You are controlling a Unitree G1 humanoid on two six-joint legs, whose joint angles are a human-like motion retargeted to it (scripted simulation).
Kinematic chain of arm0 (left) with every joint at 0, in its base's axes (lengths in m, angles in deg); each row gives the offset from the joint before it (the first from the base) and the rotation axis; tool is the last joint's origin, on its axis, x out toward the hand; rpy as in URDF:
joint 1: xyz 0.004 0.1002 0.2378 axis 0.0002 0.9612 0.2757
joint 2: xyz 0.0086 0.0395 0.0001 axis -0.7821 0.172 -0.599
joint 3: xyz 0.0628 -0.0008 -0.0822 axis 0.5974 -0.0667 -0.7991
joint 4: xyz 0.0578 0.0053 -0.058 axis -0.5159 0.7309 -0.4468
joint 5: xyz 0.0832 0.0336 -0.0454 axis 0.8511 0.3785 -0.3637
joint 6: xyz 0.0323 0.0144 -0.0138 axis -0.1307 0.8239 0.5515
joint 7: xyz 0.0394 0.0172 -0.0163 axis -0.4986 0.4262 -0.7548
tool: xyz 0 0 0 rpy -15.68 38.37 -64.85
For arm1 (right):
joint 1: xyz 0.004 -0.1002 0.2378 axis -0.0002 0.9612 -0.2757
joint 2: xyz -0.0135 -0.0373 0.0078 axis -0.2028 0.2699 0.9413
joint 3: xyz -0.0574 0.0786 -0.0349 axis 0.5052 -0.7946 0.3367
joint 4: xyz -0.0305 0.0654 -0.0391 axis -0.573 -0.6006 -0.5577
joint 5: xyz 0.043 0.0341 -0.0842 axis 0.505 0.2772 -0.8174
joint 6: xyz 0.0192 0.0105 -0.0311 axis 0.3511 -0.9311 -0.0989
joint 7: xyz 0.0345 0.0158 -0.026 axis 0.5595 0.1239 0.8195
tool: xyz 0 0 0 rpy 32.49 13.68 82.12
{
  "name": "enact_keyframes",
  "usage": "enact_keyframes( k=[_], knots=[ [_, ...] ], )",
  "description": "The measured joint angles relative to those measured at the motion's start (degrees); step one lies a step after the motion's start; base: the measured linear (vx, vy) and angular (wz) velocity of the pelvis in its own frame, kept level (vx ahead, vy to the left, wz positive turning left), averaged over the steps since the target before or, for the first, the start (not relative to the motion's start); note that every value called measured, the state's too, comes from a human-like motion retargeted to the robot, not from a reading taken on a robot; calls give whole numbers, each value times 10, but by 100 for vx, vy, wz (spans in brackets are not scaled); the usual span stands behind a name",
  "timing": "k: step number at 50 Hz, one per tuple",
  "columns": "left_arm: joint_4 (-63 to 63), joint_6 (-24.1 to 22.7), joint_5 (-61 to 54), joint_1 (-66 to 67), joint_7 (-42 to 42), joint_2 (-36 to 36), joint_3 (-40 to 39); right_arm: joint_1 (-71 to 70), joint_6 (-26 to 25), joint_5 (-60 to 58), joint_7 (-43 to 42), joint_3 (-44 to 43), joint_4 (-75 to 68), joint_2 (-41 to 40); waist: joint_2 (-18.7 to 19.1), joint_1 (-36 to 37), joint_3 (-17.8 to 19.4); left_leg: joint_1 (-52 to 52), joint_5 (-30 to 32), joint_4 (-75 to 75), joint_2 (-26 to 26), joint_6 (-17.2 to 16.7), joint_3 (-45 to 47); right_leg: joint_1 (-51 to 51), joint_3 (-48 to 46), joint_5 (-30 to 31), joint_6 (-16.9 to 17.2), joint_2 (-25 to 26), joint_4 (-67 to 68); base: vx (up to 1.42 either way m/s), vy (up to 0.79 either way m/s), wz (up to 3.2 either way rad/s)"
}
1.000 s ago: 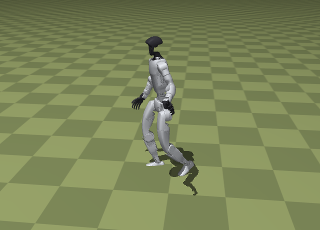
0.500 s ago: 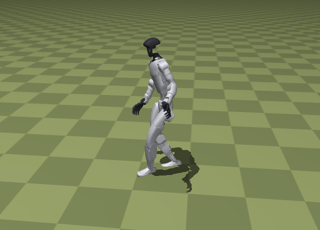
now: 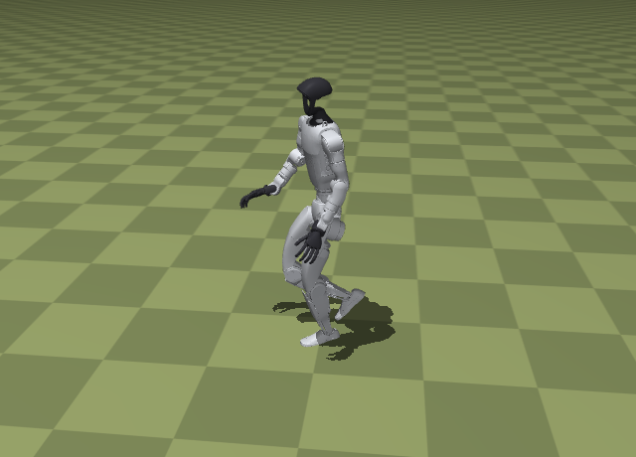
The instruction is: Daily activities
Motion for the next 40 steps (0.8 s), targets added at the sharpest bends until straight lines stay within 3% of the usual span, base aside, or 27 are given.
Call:
enact_keyframes(
  k=[3,6,12,15,18,25,28,32,37,40],
  knots=[
    [-27,-7,16,7,12,-11,19,-1,-3,-11,-3,3,-14,7,1,-12,9,48,-11,-30,11,-8,-24,-62,-18,-44,-21,-32,-27,52,-13,11],
    [-71,-21,17,27,15,-30,15,16,-7,-13,-7,-4,-31,15,9,-23,12,81,-33,-36,34,-19,-44,-110,-38,-55,-18,-32,-112,54,-18,9],
    [-125,-47,4,76,4,-75,-18,77,-20,6,-15,-33,-85,15,37,-33,-6,106,-82,11,100,-46,-68,-151,-50,5,30,54,-357,54,-26,-6],
    [-114,-51,0,103,0,-84,-34,108,-24,20,-20,-45,-114,2,50,-32,-23,112,-91,54,133,-60,-76,-137,-57,48,34,94,-415,55,-30,-41],
    [-90,-46,-3,135,5,-78,-39,133,-25,35,-24,-48,-140,-16,59,-30,-39,107,-74,134,153,-77,-104,-118,-62,45,10,124,-402,55,-30,-68],
    [-58,-31,2,170,53,-52,-11,139,-15,48,-37,-37,-149,-44,102,-12,-55,30,26,404,234,-88,-143,-29,-68,-50,-53,217,-392,53,-19,-82],
    [-61,-20,13,151,81,-45,10,118,-10,44,-38,-27,-123,-43,101,4,-51,-6,-11,413,217,-72,-143,8,-49,-79,-53,229,-388,52,-5,-84],
    [-60,-4,43,109,100,-41,43,86,1,43,-34,-7,-62,-38,78,15,-45,-38,-53,292,153,-61,-118,40,-15,-90,-31,204,-358,50,3,-76],
    [-39,7,96,46,97,-42,91,62,21,24,-21,30,18,-33,33,-8,-50,-34,4,89,57,-58,-89,35,49,-99,24,159,-262,40,7,-45],
    [-28,7,117,9,92,-46,118,59,26,14,-11,51,38,-37,16,-28,-54,-19,17,48,32,-44,-70,25,77,-99,45,137,-184,22,6,-22]
  ],
)
